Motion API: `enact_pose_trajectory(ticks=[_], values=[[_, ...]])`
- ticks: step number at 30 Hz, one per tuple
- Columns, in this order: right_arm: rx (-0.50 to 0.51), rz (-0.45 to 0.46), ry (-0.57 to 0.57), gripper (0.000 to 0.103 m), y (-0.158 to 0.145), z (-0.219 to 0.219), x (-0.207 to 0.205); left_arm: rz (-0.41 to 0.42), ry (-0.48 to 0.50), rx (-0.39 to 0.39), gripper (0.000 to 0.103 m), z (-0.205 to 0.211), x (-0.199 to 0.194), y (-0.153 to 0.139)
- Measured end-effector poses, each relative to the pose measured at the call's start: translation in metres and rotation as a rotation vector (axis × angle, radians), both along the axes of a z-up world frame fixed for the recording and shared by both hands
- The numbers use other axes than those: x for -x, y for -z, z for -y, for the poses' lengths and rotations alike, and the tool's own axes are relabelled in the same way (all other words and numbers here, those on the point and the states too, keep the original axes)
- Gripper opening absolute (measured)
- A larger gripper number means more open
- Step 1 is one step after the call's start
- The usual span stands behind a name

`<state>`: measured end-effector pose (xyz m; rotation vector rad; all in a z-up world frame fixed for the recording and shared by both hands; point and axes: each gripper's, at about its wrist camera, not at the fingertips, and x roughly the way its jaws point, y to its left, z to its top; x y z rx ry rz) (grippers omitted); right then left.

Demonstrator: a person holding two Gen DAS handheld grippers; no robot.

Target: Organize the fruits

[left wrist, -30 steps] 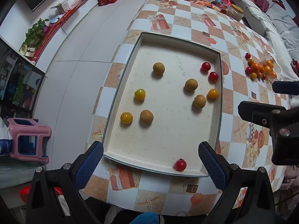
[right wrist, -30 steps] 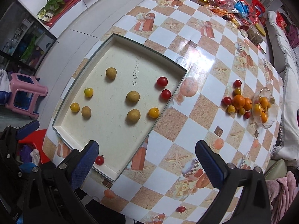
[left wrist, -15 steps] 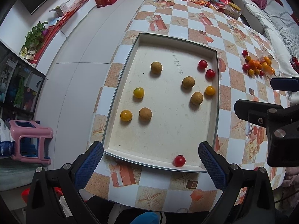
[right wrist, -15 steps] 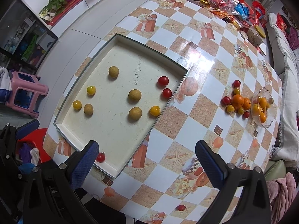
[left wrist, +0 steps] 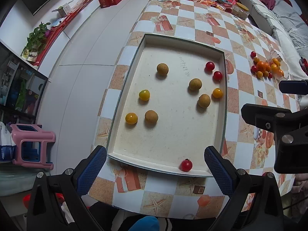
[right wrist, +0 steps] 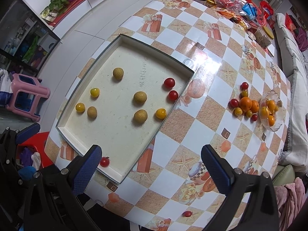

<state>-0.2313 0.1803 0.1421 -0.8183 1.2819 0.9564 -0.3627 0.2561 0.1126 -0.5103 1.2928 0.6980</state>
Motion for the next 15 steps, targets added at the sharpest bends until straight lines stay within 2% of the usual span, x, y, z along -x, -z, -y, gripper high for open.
enact_pose_trajectory(ticks=[10,15], values=[[0.003,0.0,-0.001,0.103,0.0009,0.0003,0.0003,0.012,-0.012,0.021,0.102,-0.0008,-0.0016,0.0035],[0.003,-0.001,-0.001,0.103,0.0015,0.0006,-0.0005,0.032,-0.001,0.007,0.102,-0.0001,-0.0028,0.0003]])
